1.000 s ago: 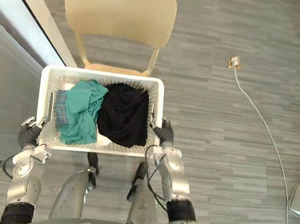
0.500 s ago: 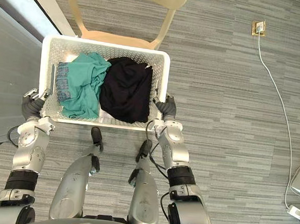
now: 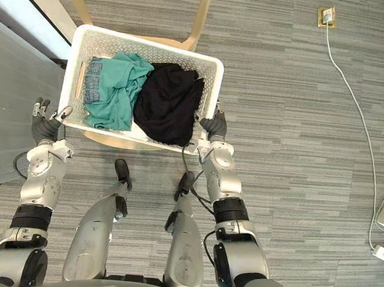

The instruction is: Pick up the laundry basket with both hands and put the clothes into the washing machine.

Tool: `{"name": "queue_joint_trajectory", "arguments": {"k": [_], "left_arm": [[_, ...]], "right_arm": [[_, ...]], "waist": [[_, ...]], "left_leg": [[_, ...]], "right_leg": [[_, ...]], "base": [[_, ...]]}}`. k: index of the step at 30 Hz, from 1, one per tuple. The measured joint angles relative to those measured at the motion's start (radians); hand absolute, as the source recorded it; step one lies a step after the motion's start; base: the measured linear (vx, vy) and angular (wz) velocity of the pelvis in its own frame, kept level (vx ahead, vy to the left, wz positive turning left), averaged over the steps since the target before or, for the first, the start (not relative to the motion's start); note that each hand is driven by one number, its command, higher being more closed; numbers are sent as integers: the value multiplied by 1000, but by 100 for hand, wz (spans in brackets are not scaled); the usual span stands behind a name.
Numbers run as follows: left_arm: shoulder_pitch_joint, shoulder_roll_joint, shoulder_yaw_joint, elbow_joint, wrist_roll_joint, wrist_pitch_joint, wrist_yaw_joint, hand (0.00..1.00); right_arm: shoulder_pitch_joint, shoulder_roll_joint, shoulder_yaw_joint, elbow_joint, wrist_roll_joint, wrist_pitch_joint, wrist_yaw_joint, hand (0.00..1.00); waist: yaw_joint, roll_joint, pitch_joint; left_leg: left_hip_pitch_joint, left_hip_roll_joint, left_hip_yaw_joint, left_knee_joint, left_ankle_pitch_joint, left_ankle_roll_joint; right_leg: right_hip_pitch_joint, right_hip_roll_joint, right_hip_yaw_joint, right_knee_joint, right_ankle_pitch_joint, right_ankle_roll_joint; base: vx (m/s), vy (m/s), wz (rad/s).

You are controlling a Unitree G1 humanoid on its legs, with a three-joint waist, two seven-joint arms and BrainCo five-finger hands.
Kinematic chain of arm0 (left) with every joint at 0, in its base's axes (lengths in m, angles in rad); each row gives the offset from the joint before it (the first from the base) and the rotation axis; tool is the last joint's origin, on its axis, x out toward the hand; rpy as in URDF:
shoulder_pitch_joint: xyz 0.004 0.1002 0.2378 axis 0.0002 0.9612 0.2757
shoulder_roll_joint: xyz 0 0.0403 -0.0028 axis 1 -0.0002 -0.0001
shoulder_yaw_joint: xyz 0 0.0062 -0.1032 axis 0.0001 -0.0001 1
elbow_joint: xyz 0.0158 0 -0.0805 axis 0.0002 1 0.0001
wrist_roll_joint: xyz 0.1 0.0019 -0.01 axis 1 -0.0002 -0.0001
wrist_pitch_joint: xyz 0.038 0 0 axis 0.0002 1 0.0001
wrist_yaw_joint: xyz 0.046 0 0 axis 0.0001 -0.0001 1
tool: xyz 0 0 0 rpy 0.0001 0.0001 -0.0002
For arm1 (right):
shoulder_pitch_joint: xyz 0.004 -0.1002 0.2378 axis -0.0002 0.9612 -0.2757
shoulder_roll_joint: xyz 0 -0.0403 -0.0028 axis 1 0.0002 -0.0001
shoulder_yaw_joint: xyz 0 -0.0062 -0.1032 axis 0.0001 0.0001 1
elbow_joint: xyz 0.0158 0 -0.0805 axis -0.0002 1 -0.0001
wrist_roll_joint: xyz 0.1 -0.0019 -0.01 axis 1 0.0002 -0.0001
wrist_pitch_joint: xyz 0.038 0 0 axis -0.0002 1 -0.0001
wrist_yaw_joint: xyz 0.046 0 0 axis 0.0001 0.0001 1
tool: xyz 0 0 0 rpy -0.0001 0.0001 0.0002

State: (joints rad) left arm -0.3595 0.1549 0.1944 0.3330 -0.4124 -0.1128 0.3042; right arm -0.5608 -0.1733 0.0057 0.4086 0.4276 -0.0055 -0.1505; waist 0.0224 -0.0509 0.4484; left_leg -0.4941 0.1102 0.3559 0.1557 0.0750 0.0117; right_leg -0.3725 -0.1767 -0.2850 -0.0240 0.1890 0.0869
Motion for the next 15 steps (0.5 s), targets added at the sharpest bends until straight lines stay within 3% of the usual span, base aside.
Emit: {"name": "queue_joint_trajectory", "arguments": {"k": [15], "left_arm": [[18,-21,50,-53,-37,-19,40,0]], "right_arm": [[13,16,19,-139,120,-70,21,0]], "waist": [[-7,2,7]], "left_leg": [[30,16,0,-3,9,-7]], "right_leg": [[23,11,-3,6,-5,-6]], "base": [[2,-13,-2]]}}
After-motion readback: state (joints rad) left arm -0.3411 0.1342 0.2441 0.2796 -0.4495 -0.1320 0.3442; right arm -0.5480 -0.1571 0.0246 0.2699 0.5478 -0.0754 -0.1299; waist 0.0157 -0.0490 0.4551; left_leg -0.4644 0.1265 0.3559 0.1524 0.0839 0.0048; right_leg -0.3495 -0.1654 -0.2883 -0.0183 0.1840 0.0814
